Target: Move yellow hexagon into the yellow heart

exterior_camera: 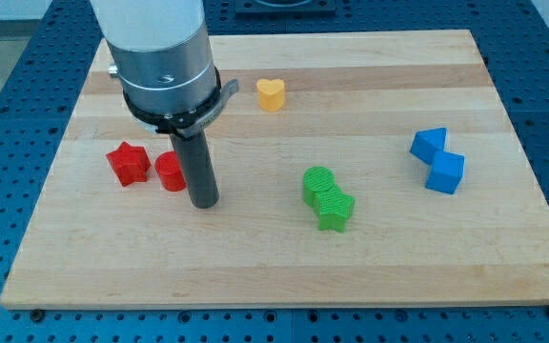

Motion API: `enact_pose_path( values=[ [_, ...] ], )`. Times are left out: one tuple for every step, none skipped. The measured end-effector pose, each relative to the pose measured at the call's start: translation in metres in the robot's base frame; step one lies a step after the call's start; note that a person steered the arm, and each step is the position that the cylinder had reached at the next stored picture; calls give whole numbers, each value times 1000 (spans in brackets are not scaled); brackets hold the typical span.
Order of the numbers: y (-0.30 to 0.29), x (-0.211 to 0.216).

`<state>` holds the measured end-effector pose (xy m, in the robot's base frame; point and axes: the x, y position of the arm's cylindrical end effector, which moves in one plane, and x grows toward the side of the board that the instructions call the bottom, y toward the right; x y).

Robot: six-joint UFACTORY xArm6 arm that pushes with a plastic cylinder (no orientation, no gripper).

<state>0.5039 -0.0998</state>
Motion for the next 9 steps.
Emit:
enact_pose_path(
  values=[
    [-15,-22],
    [-31,-35],
    [-38,-35],
    [-33,-35],
    [-27,-73],
    [-45,-105],
    [-61,-114],
    [-70,-136],
    [-60,-140]
  ],
)
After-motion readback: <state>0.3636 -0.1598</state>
